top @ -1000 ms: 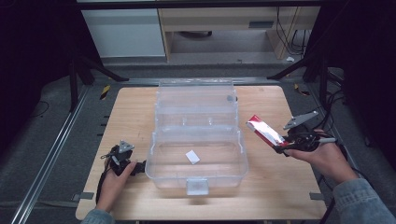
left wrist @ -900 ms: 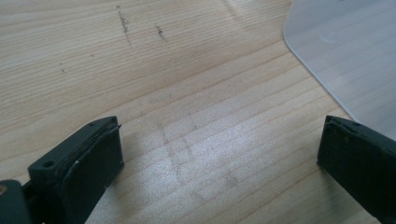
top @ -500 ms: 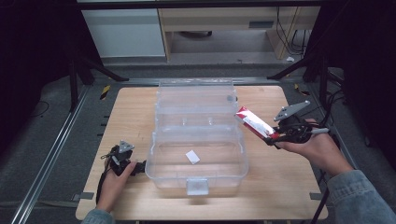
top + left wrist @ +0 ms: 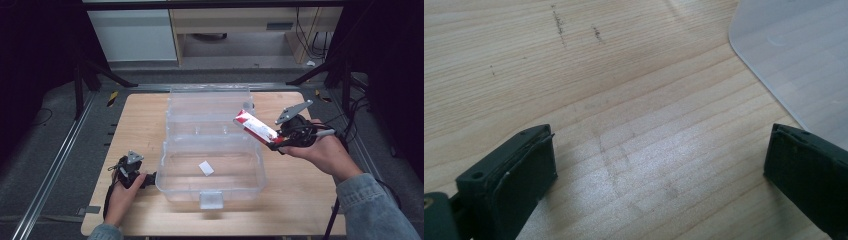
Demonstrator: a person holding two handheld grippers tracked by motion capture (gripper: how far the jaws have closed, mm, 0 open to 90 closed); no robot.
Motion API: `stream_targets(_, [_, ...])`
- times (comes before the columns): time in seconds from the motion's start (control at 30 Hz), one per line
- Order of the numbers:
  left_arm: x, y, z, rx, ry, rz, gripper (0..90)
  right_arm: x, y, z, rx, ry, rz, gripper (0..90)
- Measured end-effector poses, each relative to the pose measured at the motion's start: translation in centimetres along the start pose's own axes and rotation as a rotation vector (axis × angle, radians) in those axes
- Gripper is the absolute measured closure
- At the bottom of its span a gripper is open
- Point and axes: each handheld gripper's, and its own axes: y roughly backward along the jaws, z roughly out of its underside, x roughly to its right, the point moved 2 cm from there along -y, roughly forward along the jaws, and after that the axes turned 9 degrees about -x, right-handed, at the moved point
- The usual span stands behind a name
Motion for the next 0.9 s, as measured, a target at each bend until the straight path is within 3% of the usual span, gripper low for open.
stream_targets(0.43, [0.0, 0.0, 0.0, -0.001, -0.002, 0.0, 0.0, -1.7, -1.6, -2.4, -0.014, 0.067, -0.039, 51.5])
stream_targets(0.9, [0.0, 0.0, 0.0, 0.0, 0.001, -0.002, 0.0, -5.7, -3.4, -6.3, -0.031, 0.202, -0.098, 51.5])
